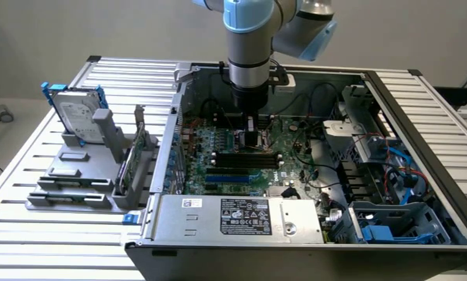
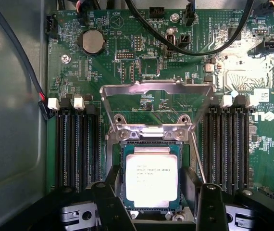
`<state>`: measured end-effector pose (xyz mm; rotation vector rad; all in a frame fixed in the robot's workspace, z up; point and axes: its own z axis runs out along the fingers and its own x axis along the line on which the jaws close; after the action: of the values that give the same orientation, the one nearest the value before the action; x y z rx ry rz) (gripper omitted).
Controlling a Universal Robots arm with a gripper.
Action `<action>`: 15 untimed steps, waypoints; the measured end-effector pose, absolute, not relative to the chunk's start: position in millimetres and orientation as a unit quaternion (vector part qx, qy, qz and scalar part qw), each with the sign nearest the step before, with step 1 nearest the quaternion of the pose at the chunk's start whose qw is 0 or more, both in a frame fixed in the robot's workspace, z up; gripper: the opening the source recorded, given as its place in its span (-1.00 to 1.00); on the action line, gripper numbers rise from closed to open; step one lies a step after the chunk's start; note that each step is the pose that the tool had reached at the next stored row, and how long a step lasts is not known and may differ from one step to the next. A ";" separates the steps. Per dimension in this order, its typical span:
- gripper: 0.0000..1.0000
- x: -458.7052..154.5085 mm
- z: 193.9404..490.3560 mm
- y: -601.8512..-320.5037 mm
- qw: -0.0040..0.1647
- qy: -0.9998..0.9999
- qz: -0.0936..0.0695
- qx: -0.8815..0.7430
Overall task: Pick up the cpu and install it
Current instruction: 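Place the cpu into insertion slot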
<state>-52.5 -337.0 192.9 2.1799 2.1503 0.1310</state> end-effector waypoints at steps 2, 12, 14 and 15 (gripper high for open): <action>0.25 -52.5 193.1 -337.0 0.038 0.701 0.043 0.711; 0.25 -54.8 203.7 -337.0 0.038 0.701 0.043 0.711; 0.20 -57.0 205.8 -337.0 0.038 0.701 0.043 0.711; 0.07 -58.2 207.0 -337.0 0.038 0.701 0.043 0.711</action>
<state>-58.2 -337.0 207.0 2.1804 2.1508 0.1322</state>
